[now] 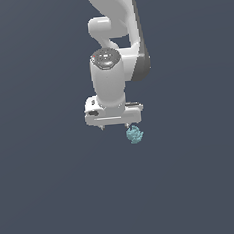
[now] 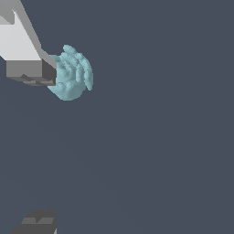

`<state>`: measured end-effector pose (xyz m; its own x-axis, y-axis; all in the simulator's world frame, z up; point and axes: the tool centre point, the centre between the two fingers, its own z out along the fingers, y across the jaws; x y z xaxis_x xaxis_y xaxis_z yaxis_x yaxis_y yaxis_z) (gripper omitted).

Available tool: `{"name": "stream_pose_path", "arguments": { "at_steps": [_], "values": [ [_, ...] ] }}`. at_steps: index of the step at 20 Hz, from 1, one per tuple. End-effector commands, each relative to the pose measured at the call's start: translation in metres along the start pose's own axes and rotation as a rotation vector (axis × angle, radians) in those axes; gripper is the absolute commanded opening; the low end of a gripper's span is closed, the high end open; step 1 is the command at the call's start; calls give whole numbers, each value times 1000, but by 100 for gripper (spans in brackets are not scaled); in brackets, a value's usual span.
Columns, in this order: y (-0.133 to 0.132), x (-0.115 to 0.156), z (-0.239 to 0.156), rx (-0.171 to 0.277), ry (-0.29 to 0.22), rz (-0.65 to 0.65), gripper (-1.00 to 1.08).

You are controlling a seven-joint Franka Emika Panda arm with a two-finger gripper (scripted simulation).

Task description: Pick up the object and move it to a goal position.

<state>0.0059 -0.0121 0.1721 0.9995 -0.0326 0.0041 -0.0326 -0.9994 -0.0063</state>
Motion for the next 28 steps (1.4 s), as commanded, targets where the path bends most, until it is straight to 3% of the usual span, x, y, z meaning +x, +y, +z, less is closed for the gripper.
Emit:
{"name": "stream_pose_path", "arguments": {
  "at_steps": [1,18,28],
  "values": [
    [0,0,0,0,0,0,100],
    [-11,3,2,13,1,-61,100],
    [-39,-7,28,2,-2,-261,100]
  ]
}}
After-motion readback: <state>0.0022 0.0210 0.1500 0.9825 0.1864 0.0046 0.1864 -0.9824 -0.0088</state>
